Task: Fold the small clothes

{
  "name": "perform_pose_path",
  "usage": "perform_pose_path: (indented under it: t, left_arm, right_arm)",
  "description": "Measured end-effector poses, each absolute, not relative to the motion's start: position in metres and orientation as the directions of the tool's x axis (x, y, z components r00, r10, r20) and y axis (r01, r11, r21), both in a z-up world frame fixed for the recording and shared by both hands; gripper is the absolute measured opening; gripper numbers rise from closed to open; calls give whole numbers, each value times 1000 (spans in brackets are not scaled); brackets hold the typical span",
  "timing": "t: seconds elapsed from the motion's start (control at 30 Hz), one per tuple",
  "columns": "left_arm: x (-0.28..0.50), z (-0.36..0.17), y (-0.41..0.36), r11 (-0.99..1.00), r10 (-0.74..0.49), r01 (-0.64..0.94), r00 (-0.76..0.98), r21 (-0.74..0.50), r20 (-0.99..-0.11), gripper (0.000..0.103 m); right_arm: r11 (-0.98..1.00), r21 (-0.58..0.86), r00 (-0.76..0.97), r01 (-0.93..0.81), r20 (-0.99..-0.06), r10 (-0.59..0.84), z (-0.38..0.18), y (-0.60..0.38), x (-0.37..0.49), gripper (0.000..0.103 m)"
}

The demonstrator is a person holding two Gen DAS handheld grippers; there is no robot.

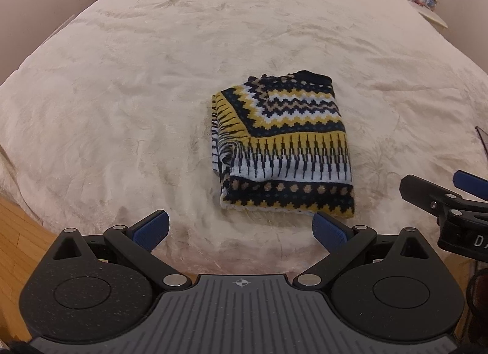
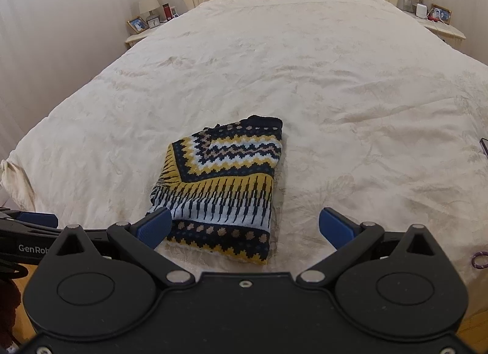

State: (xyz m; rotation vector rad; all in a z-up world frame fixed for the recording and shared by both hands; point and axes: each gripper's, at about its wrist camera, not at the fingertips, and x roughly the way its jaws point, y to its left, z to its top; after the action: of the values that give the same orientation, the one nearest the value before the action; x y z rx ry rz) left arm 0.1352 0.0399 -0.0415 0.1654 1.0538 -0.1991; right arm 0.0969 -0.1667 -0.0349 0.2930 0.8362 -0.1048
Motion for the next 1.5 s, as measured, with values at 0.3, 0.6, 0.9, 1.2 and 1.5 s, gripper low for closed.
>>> perform_pose_path:
  t: [0.3, 0.6, 0.9, 1.2, 1.5]
  left_arm:
    - [136, -42, 40, 973, -76, 229, 474, 40, -878, 102]
    - [138, -43, 40, 972, -73, 230, 472, 42, -879, 102]
    - [138, -44, 40, 972, -73, 232, 471, 43, -879, 102]
    - [138, -44, 40, 972, -72, 231, 472, 45, -879, 102]
    - [139, -44, 40, 972, -73, 233, 473, 45, -878, 102]
  right_arm:
    - [954, 222, 667, 202, -745, 32, -36, -167, 97, 103]
    - [953, 225, 666, 202, -745, 35, -37, -167, 98, 103]
    - [952, 229, 665, 201, -746, 39, -37, -168, 98, 103]
    - [952, 230, 664, 202, -747, 39, -38, -168, 98, 103]
    - [952, 229, 664, 201, -746, 40, -38, -166, 99, 103]
